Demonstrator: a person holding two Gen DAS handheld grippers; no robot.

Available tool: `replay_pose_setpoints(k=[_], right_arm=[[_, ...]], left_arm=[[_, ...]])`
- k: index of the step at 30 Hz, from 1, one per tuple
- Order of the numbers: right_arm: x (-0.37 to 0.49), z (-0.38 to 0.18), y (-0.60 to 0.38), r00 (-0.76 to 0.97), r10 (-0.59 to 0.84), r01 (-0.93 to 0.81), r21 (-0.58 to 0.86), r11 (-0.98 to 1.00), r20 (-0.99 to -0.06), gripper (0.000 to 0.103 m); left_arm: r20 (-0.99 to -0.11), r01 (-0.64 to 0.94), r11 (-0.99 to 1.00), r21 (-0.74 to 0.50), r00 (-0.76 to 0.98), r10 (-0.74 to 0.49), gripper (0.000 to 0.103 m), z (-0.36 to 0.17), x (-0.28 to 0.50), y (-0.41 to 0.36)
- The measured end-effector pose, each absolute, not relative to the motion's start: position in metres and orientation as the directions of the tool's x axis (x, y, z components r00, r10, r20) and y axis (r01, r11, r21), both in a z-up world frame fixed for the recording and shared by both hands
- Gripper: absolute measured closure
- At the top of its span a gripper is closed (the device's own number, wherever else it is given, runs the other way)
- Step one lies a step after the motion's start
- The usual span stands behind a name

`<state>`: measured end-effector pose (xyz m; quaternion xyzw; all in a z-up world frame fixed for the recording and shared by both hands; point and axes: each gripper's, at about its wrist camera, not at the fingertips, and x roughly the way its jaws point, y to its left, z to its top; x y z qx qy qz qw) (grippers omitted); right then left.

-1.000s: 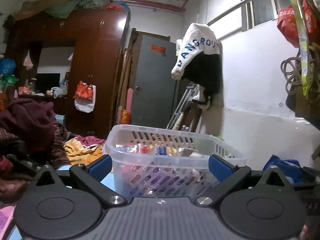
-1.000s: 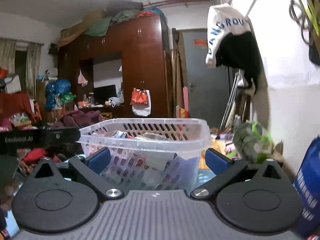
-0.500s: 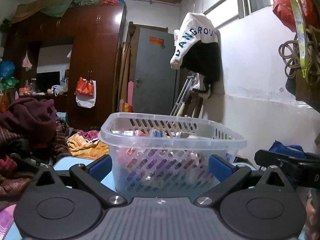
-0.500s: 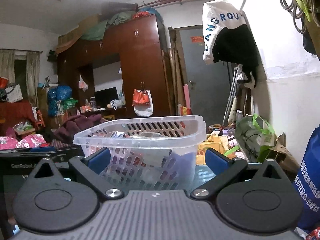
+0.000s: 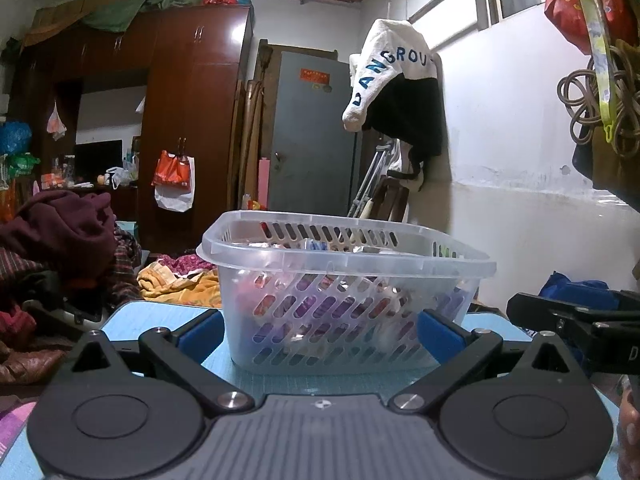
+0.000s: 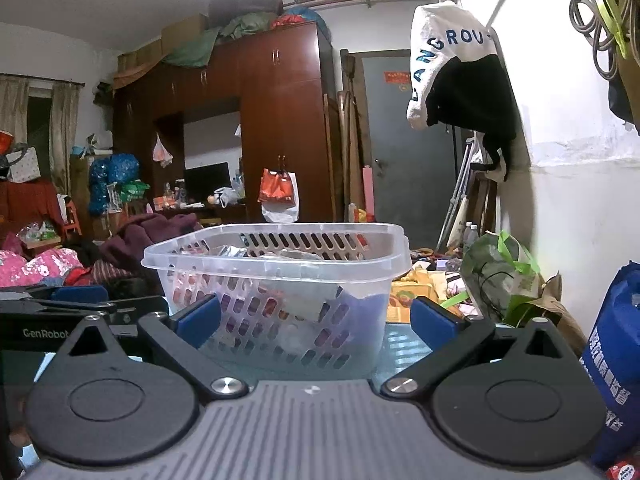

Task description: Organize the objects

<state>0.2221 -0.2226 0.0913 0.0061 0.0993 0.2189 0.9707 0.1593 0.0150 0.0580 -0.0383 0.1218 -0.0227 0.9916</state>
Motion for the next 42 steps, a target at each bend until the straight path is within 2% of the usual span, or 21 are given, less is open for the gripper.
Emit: replay_pose_setpoints(k=[9, 42], right_arm=[[0.225, 0.092, -0.233, 0.882, 0.427, -0.416, 0.094, 0.904, -0.198, 0.0], [0.223, 0.089, -0.232, 0.88, 0.429, -0.423, 0.076, 0.903, -0.203, 0.0]], left_arm=[[-0.237, 0.028, 0.997, -0.077, 0.971, -0.046, 0.0, 0.061, 0.157, 0.013], [-0.246, 0.031, 0.998, -0.06, 0.968, -0.045, 0.0, 0.06, 0.155, 0.004]])
